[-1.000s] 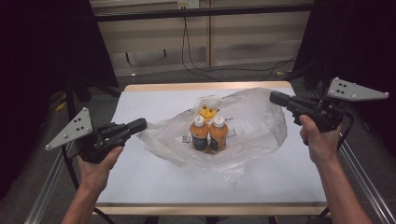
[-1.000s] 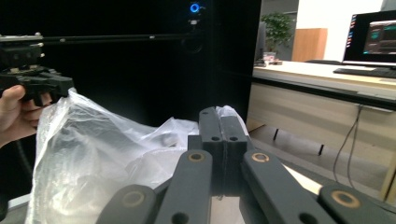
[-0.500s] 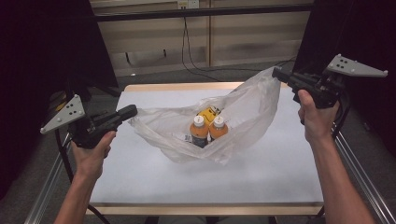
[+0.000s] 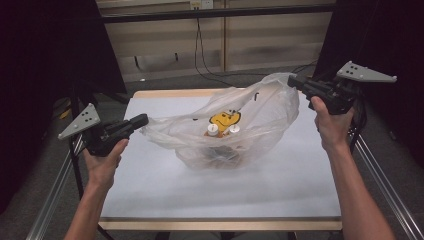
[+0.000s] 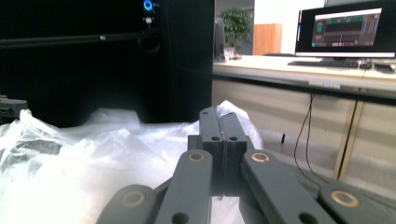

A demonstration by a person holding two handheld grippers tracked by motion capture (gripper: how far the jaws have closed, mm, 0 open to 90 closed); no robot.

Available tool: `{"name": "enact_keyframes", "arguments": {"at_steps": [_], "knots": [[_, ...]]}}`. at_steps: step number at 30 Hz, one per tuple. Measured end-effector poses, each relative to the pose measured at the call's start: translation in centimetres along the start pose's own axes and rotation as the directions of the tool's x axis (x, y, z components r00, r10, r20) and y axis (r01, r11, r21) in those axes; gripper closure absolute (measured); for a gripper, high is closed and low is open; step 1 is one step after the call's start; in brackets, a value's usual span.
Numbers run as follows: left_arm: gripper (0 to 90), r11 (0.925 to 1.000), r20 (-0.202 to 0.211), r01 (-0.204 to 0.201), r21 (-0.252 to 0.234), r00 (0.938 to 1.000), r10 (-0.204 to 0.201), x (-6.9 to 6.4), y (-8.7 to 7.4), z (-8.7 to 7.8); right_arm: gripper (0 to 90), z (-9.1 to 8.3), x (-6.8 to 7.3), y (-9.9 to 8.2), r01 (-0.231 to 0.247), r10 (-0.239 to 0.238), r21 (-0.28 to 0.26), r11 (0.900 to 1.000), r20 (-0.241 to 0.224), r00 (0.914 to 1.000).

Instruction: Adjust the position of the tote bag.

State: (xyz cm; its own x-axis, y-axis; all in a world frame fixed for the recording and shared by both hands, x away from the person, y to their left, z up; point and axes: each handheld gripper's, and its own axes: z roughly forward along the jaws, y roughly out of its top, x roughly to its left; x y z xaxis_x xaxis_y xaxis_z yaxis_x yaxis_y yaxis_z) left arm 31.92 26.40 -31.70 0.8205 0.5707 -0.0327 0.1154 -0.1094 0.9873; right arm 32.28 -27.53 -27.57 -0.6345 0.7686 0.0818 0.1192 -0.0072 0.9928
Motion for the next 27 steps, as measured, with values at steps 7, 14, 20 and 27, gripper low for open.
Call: {"name": "enact_keyframes", "arguments": {"at_steps": [7,14,20,27], "knots": [[90.0,0.9968,-0.013,0.058,0.055,0.9983,-0.057,1.6,-2.7,1.2,90.0,0.6,-0.9,-2.3,-0.021,0.020,0.052,0.9984,0.008,0.9998],[90.0,0.9912,-0.005,0.066,0.115,0.9978,-0.066,2.2,-4.4,1.2,90.0,0.8,-1.2,-4.4,-0.048,0.046,0.106,0.9932,0.026,0.9986],[90.0,0.9786,-0.015,0.089,0.186,0.9960,-0.088,2.7,-6.2,1.3,90.0,0.5,-1.8,-6.8,-0.076,0.070,0.148,0.9861,0.043,0.9966],[90.0,0.9527,-0.001,0.081,0.293,0.9965,-0.084,2.8,-8.6,2.0,90.0,0.0,-1.9,-9.6,-0.089,0.077,0.216,0.9724,0.061,0.9951]]}}
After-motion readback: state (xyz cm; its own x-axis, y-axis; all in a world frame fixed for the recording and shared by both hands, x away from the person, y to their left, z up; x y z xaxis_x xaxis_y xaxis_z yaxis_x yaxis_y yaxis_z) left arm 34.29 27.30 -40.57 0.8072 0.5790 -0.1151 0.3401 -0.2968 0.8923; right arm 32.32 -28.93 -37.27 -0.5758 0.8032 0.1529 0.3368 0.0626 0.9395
